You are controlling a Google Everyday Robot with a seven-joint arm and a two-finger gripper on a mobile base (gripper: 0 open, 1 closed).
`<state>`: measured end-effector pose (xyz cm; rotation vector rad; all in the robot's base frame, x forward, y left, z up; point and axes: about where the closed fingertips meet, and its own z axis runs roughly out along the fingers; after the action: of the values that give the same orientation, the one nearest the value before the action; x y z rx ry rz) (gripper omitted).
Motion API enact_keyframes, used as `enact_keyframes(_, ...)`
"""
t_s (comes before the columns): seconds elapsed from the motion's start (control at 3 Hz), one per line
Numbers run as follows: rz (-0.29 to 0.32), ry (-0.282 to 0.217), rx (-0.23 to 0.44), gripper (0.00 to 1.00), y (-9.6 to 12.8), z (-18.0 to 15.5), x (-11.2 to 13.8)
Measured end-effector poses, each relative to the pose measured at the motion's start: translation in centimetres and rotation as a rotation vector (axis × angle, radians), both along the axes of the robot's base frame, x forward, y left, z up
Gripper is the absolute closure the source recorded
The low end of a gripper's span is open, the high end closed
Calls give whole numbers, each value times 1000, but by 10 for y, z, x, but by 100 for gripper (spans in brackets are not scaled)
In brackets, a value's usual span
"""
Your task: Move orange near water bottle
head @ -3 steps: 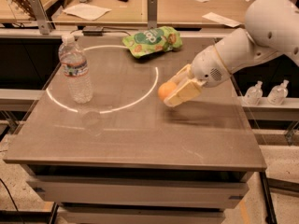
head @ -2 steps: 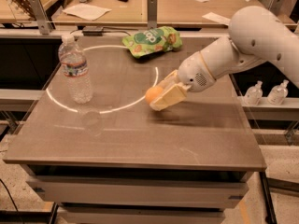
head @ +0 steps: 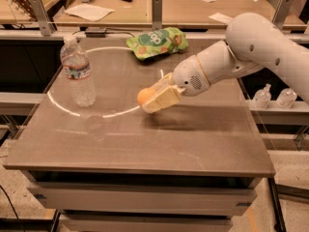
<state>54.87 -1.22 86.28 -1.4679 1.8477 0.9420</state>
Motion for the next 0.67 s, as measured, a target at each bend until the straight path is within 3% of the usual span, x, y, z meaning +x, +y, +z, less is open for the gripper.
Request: enact_keyframes(0.67,-32,-5,141,100,51,23,17)
